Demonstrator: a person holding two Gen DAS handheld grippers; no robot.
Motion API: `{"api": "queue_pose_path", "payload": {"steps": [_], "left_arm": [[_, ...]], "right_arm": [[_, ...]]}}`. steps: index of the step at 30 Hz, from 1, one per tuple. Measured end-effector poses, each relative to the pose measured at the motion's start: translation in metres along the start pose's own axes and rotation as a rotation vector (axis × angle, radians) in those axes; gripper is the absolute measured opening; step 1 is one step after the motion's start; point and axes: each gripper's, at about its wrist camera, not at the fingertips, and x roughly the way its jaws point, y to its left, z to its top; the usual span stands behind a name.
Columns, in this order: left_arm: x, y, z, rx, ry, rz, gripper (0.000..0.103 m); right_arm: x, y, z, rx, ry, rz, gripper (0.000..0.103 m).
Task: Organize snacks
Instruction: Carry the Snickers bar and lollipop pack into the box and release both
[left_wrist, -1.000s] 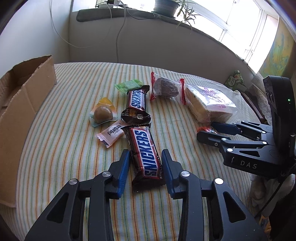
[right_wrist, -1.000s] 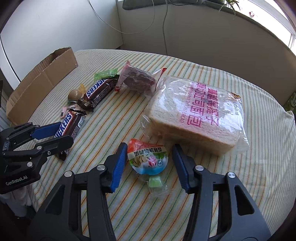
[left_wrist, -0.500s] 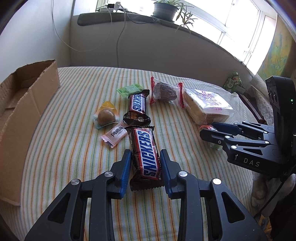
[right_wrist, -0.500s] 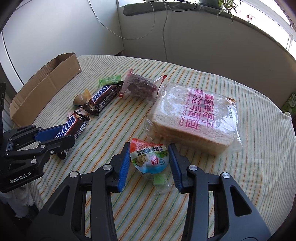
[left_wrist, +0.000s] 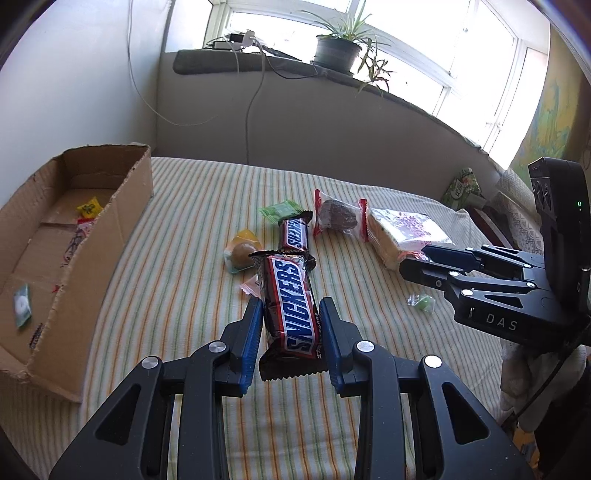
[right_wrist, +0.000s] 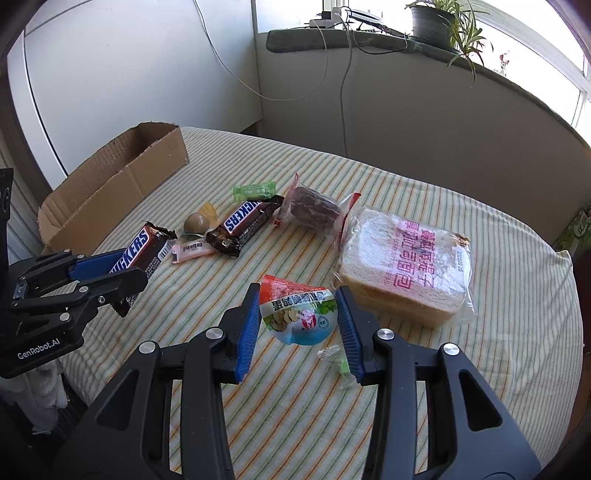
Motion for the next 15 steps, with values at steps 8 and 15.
{"api": "queue_pose_path", "payload": {"steps": [8,15], "left_arm": [[-0.021,0.023,0.003,-0.022,-0.048,0.031,0.03],[-0.037,0.054,0.007,-0.062,-0.086,0.071,0.03]], "right_arm": [[0.0,0.031,0.021,-0.044,-0.028,0.017,0.042],[0.009,0.058,0.045,-0.08,-0.049,0.046,0.042]]}}
